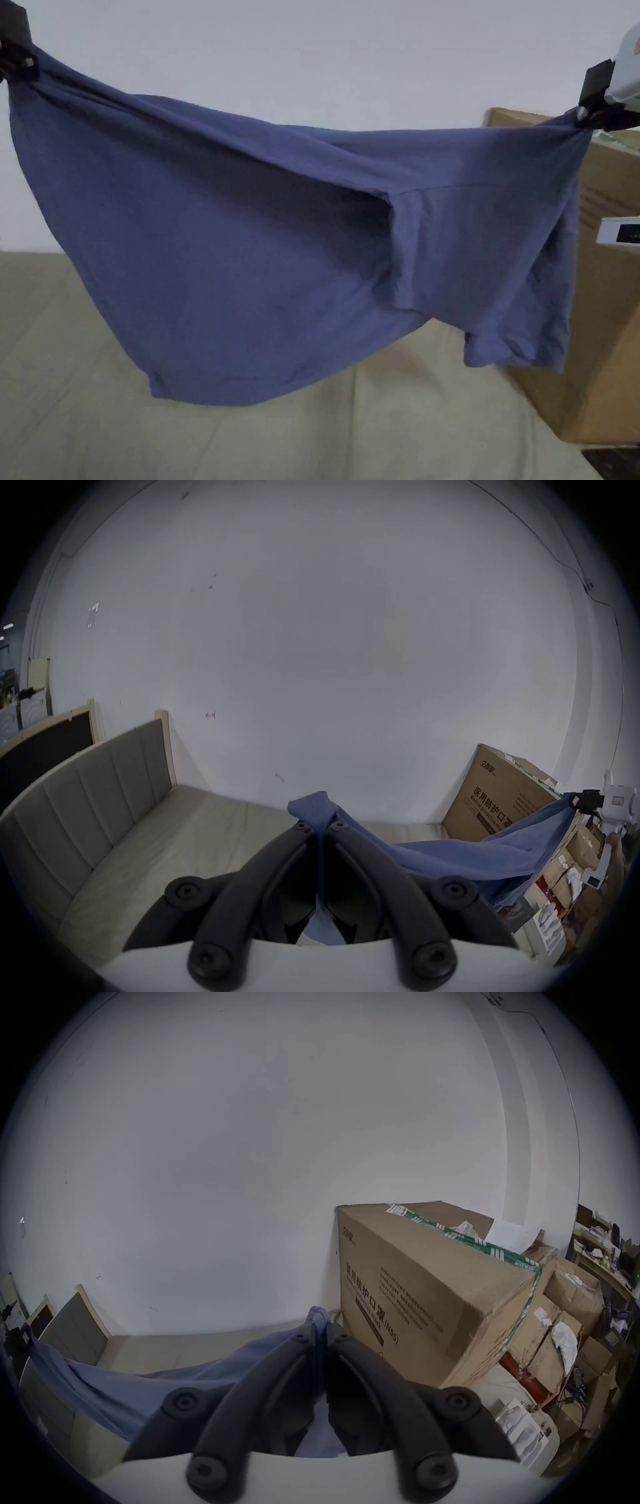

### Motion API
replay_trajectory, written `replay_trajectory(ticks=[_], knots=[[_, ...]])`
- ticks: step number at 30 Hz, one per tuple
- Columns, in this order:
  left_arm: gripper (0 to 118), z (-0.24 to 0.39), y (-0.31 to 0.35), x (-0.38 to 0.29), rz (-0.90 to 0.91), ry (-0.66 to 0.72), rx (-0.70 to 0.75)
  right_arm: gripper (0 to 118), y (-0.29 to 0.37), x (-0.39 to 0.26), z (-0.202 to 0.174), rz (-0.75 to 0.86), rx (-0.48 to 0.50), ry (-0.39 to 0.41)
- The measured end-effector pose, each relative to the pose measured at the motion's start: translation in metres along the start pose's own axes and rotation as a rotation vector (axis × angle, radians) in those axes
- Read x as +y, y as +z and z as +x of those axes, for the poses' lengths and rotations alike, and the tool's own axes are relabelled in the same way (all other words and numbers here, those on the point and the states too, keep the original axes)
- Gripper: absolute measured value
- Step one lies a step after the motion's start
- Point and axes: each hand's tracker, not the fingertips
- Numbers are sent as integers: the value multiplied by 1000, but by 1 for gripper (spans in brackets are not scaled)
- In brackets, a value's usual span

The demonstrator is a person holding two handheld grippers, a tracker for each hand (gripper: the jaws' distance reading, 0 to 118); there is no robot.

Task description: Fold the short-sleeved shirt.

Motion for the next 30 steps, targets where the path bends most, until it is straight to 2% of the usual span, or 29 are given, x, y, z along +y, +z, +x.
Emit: replay_trajectory(ticks=[4, 8, 14, 18, 19, 24, 30], knots=[[2, 15, -12, 14, 8, -59, 19, 5, -5, 0, -8, -3, 10, -32], [2, 15, -17, 13, -8, -27, 2, 5, -8, -10, -9, -37, 6, -59], [2, 4, -2, -11, -34, -38, -2, 5, 3, -44, 11, -71, 47, -71], [2, -5, 28, -60, -113, -39, -53, 5, 20, -93, 22, -154, 69, -63], [2, -8, 37, -76, -135, -44, -74, 5, 6, -98, 47, -182, 79, -64], [2, -22, 82, -172, -276, 16, -165, 5, 19, -190, 89, -335, 124, -98], [2, -33, 145, -281, -457, 94, -208, 5, 51, -319, 135, -555, 124, -157]])
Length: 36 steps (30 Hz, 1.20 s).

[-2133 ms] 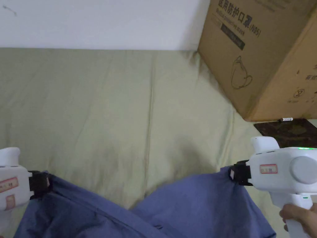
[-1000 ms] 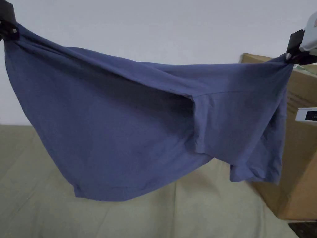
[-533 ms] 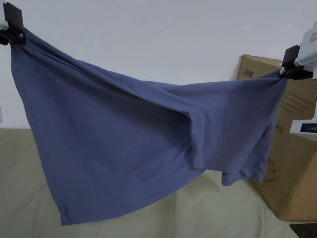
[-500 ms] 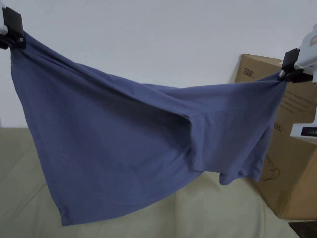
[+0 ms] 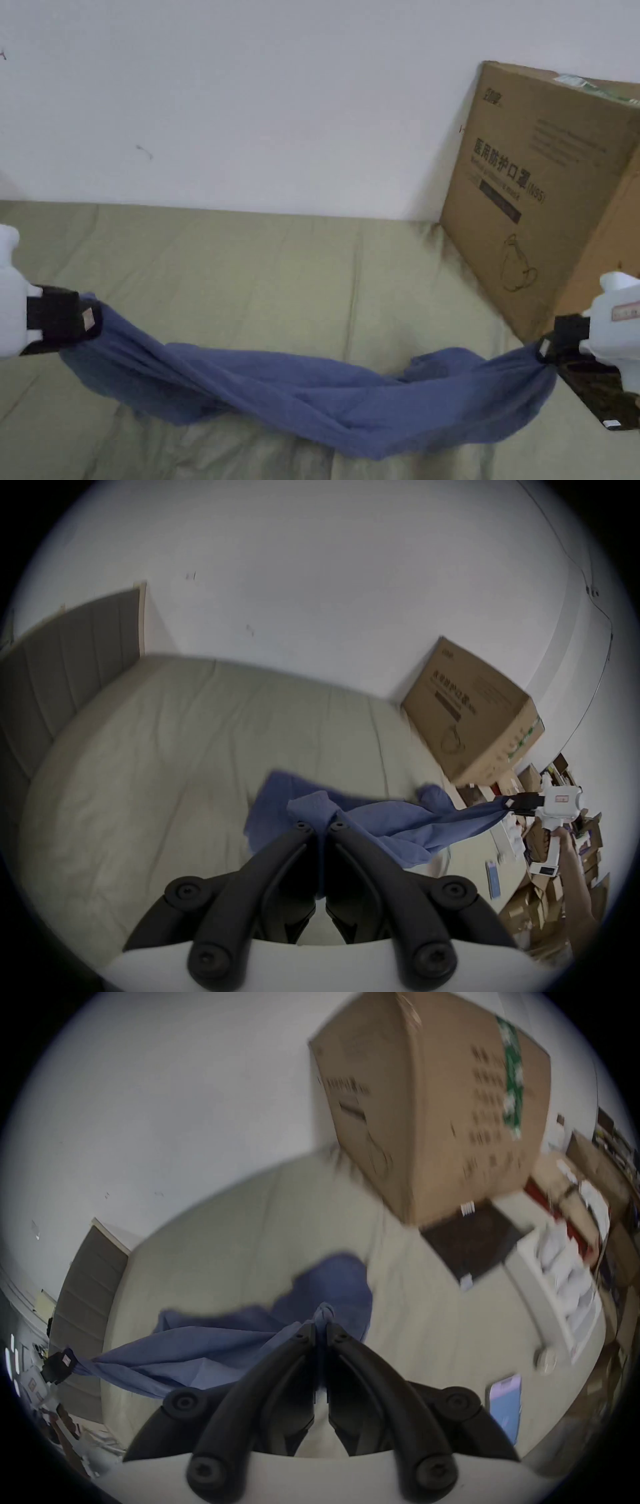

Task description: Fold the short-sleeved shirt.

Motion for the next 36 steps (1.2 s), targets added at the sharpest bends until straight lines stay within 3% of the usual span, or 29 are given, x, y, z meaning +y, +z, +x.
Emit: replay_trajectory(ticks=[8, 13, 20, 25, 27, 29, 30, 31, 32, 34, 35, 36], knots=[[2, -25, 35, -115, -120, 71, 46, 4, 12, -128, 68, -128, 3, -125], [2, -49, 58, -172, -158, 137, 74, 4, 27, -177, 83, -163, -23, -171], [2, -67, 93, -236, -233, 226, 138, 4, 46, -226, 79, -219, -36, -149], [3, -91, 84, -275, -332, 327, 191, 4, 30, -256, 75, -309, -98, -81], [10, -97, 77, -283, -330, 395, 190, 5, 22, -262, 73, -304, -97, -79], [51, -100, 79, -283, -334, 438, 238, 26, 18, -261, 81, -289, -123, -79], [62, -102, 87, -281, -316, 456, 232, 40, 24, -259, 82, -282, -85, -102], [64, -97, 101, -276, -274, 470, 214, 67, 36, -257, 79, -284, -73, -115], [64, -95, 116, -271, -235, 477, 209, 80, 49, -256, 76, -282, -77, -110], [62, -90, 151, -255, -157, 476, 232, 81, 84, -260, 68, -182, -30, -80], [54, -80, 170, -246, -121, 476, 243, 81, 100, -264, 62, -154, -28, -63], [28, -76, 185, -239, -68, 461, 235, 79, 111, -270, 56, -147, -26, -40]])
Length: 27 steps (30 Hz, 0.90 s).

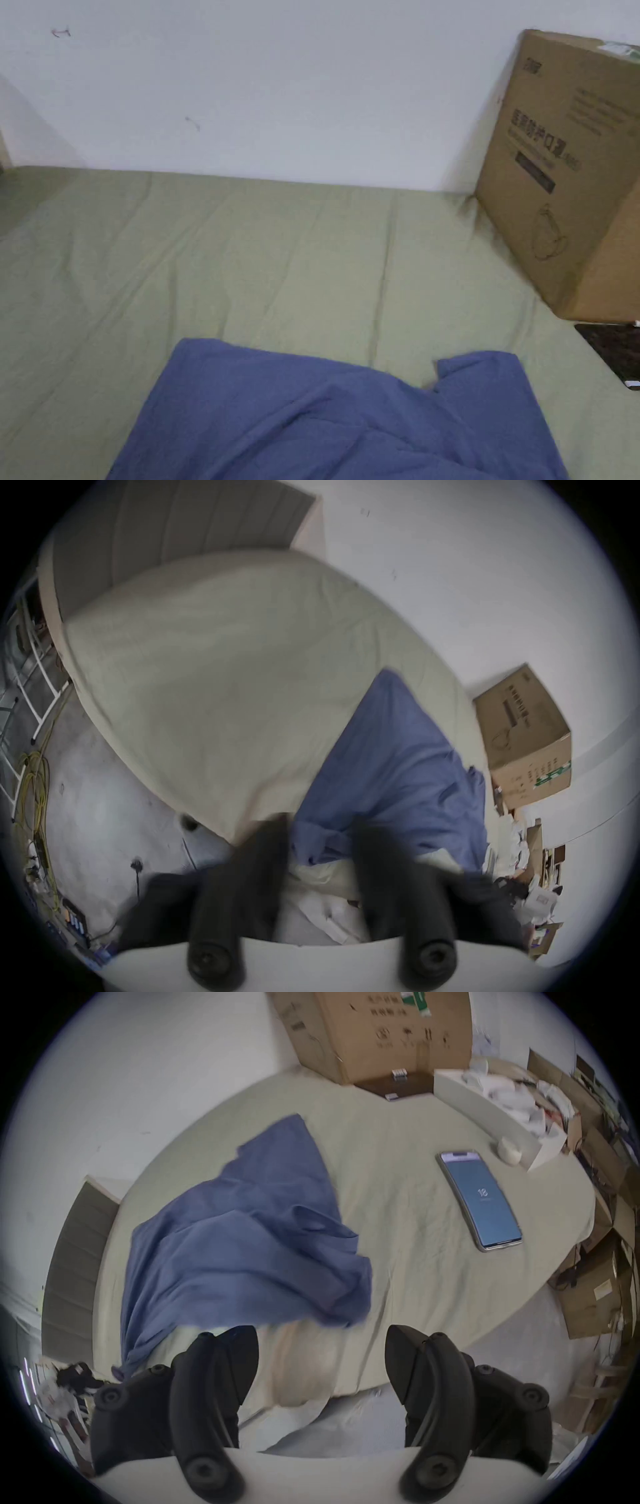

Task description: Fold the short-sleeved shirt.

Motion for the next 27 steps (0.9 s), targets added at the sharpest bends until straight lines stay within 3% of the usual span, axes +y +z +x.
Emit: replay_trajectory(ticks=[1, 2, 4, 7, 9, 10, 12, 13, 18, 22, 27], knots=[[0, 4, 9, 2, 42, -15, -12, 54, 7, -11, -7, 0, 5, 18], [0, 9, 15, 3, 97, 0, -17, 0, 8, -19, -14, -5, 2, 34], [0, 21, 15, 8, 84, 14, -62, 0, 3, -35, -33, -1, -65, 31], [0, 45, -10, 31, 93, 16, -170, 0, -15, -41, -44, -81, 76, 21], [1, 68, -36, 54, 94, -20, -141, 0, -26, -37, -52, -110, 136, 17], [22, 82, -53, 67, 115, -67, -128, 0, -29, -33, -58, -107, 134, 14], [78, 103, -94, 96, 121, -158, -116, 0, -34, -24, -65, -120, 148, 9], [98, 117, -118, 111, 89, -196, -112, 0, -38, -20, -65, -119, 148, 0], [95, 176, -238, 164, -33, -214, -189, 0, -50, 6, -63, -137, 146, -63], [95, 203, -324, 195, -124, -329, -83, 0, -49, 24, -64, -132, 85, -73], [95, 211, -379, 200, -228, -462, 12, 0, -47, 39, -58, -126, 41, -118]])
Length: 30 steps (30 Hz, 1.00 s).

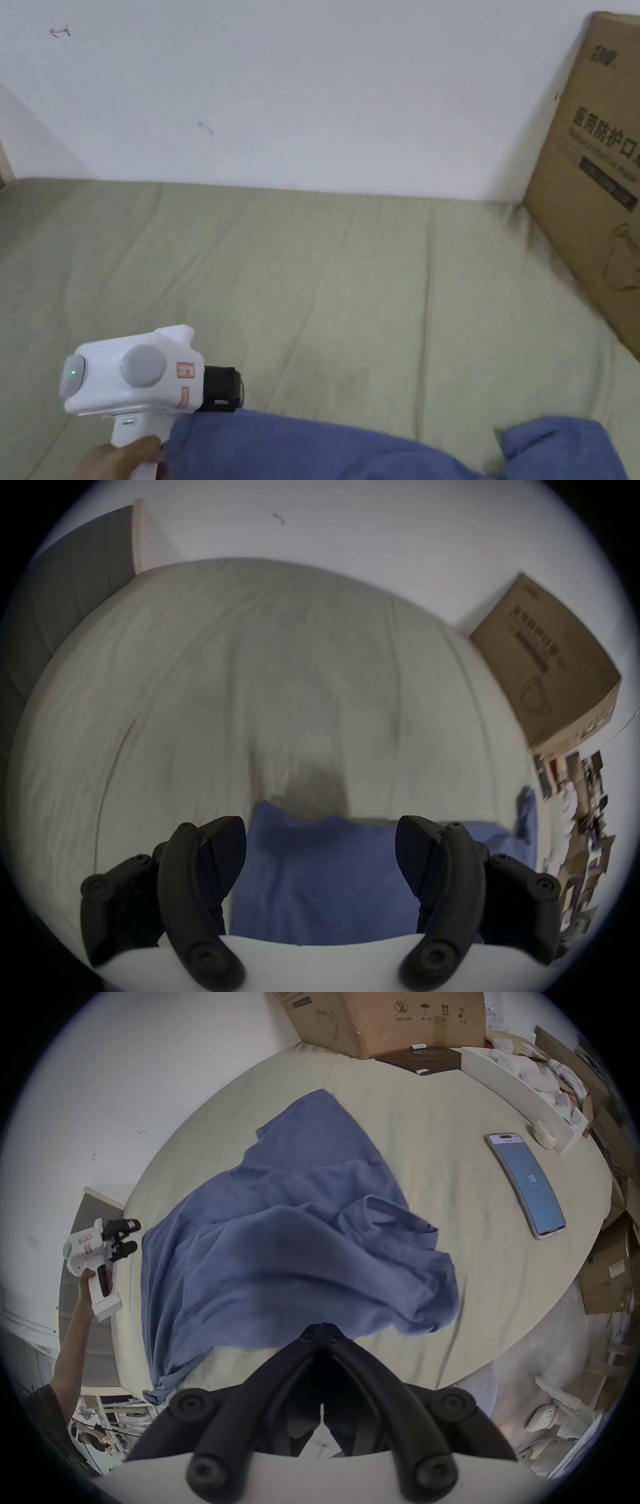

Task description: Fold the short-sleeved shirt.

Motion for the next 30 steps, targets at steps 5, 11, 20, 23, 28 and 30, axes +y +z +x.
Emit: replay_trajectory(ticks=[5, 11, 20, 23, 28, 30], knots=[[80, -4, -27, -13, -101, -102, 107, 0, -6, 13, 5, -14, -34, 21], [2, 14, 10, -18, -68, -179, 60, 0, -15, 38, 3, -6, -69, 85], [2, 10, -17, -42, -79, -146, 119, 79, -58, 121, 13, 92, -165, 57], [2, 19, -18, -42, -74, -263, 179, 79, -85, 146, 21, 42, -173, 35], [2, 21, -20, -45, -68, -266, 191, 79, -119, 171, 26, -5, -228, 40], [2, 15, -20, -45, -63, -228, 166, 79, -136, 176, 30, -55, -253, 61]])
